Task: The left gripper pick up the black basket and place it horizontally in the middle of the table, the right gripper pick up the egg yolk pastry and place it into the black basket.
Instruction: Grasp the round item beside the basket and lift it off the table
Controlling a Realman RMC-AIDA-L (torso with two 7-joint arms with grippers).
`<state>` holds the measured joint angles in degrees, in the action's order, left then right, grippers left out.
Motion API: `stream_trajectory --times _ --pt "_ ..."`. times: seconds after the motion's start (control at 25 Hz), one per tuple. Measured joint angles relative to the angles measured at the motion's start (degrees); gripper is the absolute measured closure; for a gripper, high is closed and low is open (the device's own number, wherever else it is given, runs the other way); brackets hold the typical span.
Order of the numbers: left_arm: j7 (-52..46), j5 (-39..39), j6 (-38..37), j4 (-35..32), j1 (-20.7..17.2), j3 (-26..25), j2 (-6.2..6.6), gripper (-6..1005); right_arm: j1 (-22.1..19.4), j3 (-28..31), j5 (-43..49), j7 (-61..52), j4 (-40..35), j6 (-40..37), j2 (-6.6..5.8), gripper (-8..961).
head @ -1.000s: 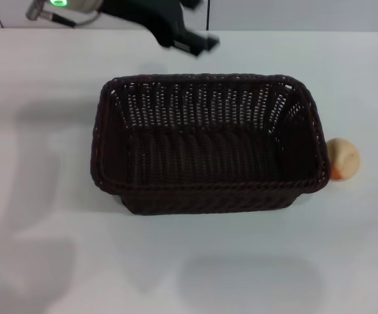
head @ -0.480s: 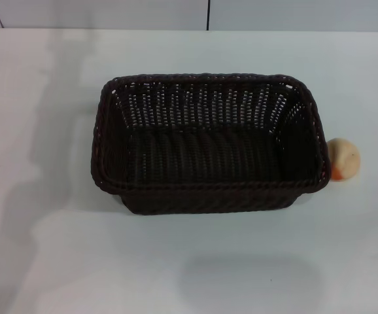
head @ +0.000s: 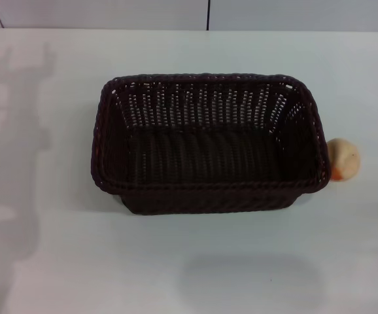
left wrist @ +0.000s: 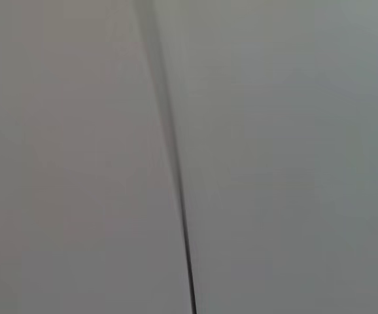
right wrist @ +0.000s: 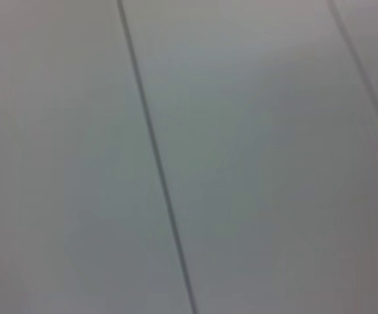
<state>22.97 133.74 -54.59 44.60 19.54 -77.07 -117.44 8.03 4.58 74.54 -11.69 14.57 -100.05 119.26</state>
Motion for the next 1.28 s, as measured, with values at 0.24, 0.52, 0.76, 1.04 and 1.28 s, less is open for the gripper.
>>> stream_trajectory --times 0.24,0.52,0.76,1.04,1.28 --pt "-30.2 12.5 -4.7 -22.7 4.6 -6.8 1.17 209 3.1 -10.7 0.0 0.0 -1.0 4.7 -0.09 137" --pt "-27.5 13.7 -7.0 -27.3 3.9 -8.8 -0.15 208 9.9 -19.4 0.1 0.0 -0.8 17.1 -0.02 137" --pt "-25.1 14.0 -7.1 -27.4 3.6 -8.4 -0.38 209 13.5 -20.7 2.4 0.1 0.3 24.3 0.13 137" --pt "-24.7 14.2 -7.4 -27.1 3.6 -8.1 -0.42 210 13.3 -20.4 2.5 -0.4 0.6 25.9 0.13 137" --pt "-24.6 14.3 -7.4 -27.1 3.6 -8.0 -0.42 210 13.2 -20.2 2.3 -0.4 0.9 27.4 0.07 264"
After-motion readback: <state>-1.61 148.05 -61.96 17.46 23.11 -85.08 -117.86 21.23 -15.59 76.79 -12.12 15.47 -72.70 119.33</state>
